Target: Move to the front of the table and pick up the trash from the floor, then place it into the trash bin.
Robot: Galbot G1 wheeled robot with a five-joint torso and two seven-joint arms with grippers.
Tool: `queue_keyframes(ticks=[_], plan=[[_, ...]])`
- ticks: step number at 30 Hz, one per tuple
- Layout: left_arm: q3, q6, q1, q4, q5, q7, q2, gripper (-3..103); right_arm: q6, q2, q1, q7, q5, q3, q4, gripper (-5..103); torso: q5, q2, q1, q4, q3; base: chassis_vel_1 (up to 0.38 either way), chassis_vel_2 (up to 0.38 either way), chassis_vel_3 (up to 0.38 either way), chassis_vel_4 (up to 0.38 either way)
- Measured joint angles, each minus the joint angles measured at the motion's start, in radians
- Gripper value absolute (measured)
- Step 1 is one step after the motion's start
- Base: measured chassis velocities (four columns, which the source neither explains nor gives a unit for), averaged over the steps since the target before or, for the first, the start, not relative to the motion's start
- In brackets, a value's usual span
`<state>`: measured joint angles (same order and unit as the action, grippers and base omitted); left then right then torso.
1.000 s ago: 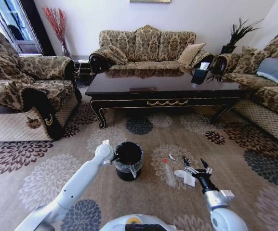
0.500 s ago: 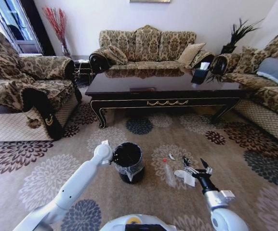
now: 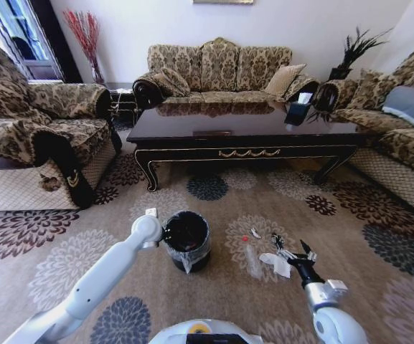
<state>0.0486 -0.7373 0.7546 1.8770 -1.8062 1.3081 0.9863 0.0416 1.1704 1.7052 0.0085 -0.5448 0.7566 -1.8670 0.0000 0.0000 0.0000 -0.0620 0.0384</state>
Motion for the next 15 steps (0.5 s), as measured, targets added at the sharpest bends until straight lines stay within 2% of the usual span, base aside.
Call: queue_keyframes(ticks=[4, 15], plan=[[-0.023, 0.0, 0.039, 0.045, -0.012, 0.0, -0.037, 0, -0.053, -0.031, -0.05, 0.005, -0.094, -0.01, 0.12, 100, -0.0002, 0.0, 0.0, -0.0001, 0.0, 0.0, 0.0, 0.0, 0.0], [-0.066, 0.001, 0.121, 0.099, -0.013, 0.0, -0.095, 0, -0.06, -0.045, -0.171, -0.074, -0.244, -0.042, 0.377, 99, -0.0001, 0.0, 0.0, 0.0, 0.0, 0.0, 0.0, 0.0, 0.0]])
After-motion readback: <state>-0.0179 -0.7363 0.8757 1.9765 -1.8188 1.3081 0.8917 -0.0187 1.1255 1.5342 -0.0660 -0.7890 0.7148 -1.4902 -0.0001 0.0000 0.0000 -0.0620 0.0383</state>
